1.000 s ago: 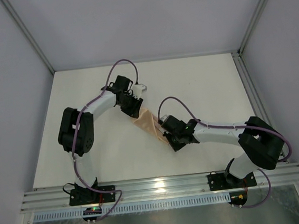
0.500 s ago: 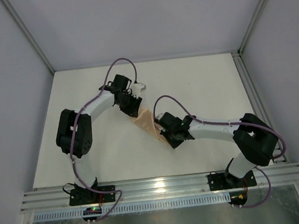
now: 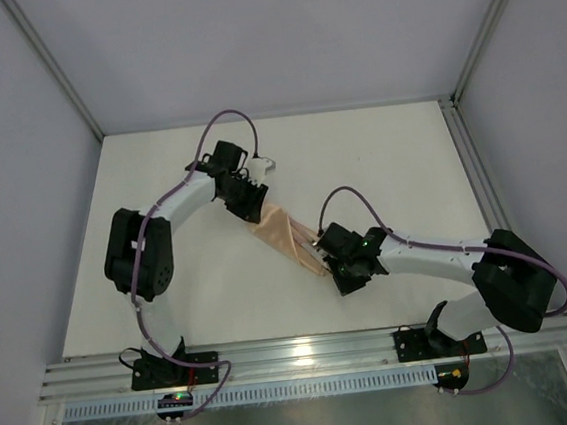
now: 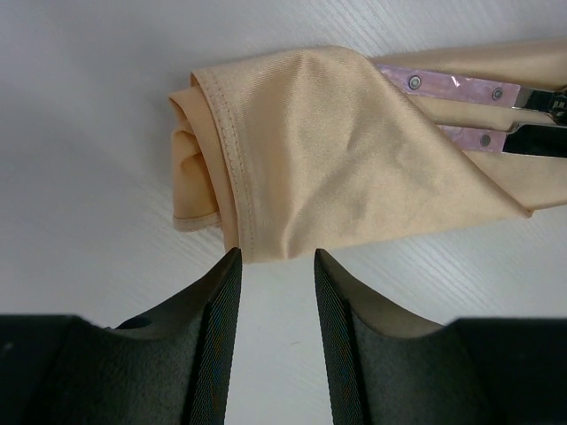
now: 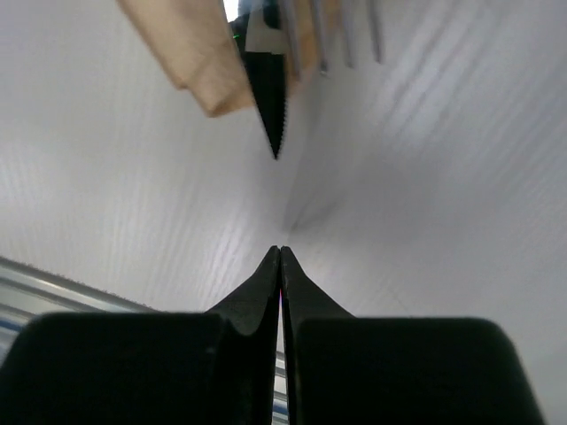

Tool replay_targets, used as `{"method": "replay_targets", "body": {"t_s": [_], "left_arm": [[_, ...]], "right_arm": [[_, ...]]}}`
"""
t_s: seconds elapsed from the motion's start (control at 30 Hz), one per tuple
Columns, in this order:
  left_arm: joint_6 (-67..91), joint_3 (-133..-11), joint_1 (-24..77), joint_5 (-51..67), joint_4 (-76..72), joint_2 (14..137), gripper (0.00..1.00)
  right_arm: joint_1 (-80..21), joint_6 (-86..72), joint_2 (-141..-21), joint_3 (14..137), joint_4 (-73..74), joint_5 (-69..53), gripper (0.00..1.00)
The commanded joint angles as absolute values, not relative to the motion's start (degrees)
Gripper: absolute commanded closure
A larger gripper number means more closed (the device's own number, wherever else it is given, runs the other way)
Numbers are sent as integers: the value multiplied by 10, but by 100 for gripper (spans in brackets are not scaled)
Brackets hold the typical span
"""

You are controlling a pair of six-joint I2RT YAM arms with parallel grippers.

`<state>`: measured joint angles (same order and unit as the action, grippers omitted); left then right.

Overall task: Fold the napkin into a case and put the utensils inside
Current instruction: Stuff the knife into the folded napkin.

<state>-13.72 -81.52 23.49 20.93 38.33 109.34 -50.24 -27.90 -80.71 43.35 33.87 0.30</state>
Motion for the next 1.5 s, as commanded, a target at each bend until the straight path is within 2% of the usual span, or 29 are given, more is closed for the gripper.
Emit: {"method": "replay_targets", "body": {"t_s": [0.0,0.13,0.3,0.43,0.77,1.23,1.47], "left_arm": [[-130,-827,231,193,389,1057,59],[-108,-826,230,169,381,1055,59],[-99,-832,230,157,389,1048,59],[-105,-838,229,153,396,1042,59],[-100,-835,228,173,387,1042,59],[-104,-831,223,178,387,1042,59],[-103,-829,222,182,383,1042,59]], "right_arm": [[-502,-442,-764,412,382,72,97],[-501,-547,-780,422,394,118,97],[-506,-616,-845,473,355,98,97],[-508,-663,-866,459,349,120,97],[-508,-713,-881,454,351,158,97],[-508,-693,-898,467,356,180,97],[-505,-714,-840,406,359,180,97]]}}
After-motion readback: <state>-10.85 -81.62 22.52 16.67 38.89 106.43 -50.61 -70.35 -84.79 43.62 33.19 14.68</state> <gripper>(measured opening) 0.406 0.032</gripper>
